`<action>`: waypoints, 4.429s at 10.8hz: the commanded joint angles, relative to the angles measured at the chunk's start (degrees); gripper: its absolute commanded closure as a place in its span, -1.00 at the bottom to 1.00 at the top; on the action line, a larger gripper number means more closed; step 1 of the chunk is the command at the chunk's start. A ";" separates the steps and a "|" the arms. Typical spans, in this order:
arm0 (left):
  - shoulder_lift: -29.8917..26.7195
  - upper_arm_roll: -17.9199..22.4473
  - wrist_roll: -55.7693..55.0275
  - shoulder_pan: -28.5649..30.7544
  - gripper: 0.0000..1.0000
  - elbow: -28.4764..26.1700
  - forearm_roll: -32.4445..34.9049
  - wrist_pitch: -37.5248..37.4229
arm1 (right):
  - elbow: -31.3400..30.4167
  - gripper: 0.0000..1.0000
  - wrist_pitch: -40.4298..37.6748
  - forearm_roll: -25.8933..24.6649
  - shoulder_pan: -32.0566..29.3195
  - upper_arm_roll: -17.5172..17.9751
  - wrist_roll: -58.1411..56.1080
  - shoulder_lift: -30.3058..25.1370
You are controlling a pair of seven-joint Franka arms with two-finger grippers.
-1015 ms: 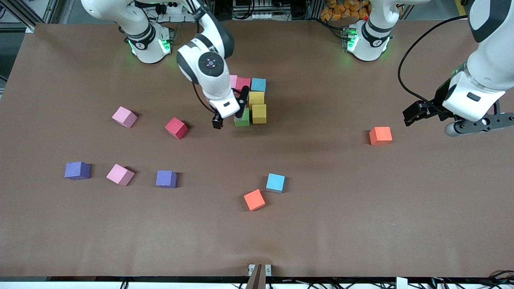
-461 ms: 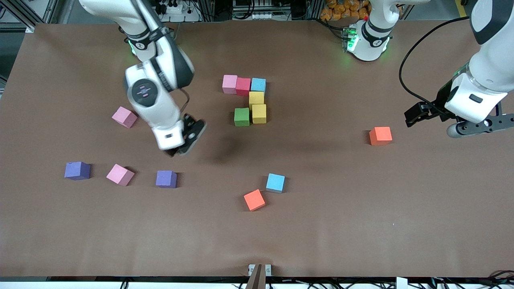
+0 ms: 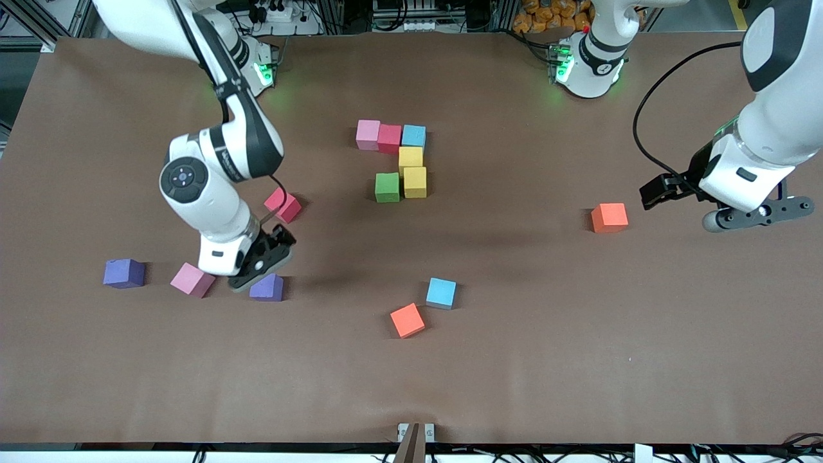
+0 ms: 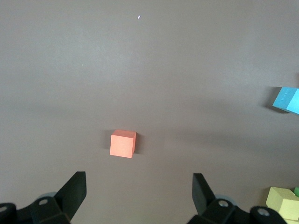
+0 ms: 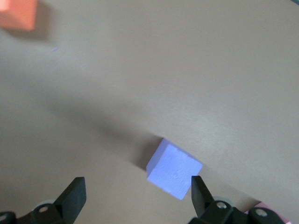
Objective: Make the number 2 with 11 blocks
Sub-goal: 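Reach and grasp the purple block with the right gripper, then carry the purple block toward the cluster while the left gripper lowers to orange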
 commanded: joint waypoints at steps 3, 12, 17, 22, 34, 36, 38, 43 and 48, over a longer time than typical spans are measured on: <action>1.38 0.22 -0.34 0.50 -1.00 1.10 -1.37 -1.15 | 6.53 -1.00 1.61 1.12 -6.83 0.91 21.92 7.63; 1.20 0.39 -1.04 0.24 -1.00 1.19 -1.37 -2.74 | 6.19 -1.00 -1.30 0.60 -3.93 1.18 32.61 11.95; 1.46 0.04 -1.30 -0.55 -1.00 1.10 -1.46 -2.74 | 5.05 -0.96 -0.86 0.51 -4.55 1.62 26.63 12.74; 1.46 0.04 -1.30 -0.55 -1.00 1.01 -1.55 -2.47 | 5.05 -0.78 -0.59 0.51 -5.07 2.06 17.95 13.44; 19.92 0.40 -4.11 0.58 -1.00 4.70 4.52 0.07 | 1.74 0.24 -0.50 0.25 -4.20 4.94 11.65 7.50; 19.66 0.40 -3.94 3.48 -1.00 2.69 1.28 2.27 | -4.50 0.19 -0.24 0.16 -1.66 5.13 -1.68 1.69; 19.31 0.22 -3.15 4.46 -1.00 0.15 1.09 3.93 | -9.95 0.19 0.72 -0.19 2.46 5.13 -14.18 -2.27; 17.02 0.13 -3.15 4.64 -1.00 -7.24 1.09 9.39 | -16.92 0.20 4.86 -5.18 11.78 4.96 -32.32 -4.04; 16.76 -0.04 -3.06 6.30 -1.00 -14.36 -0.31 14.57 | -20.51 0.20 6.77 -7.23 19.53 4.96 -32.61 -4.04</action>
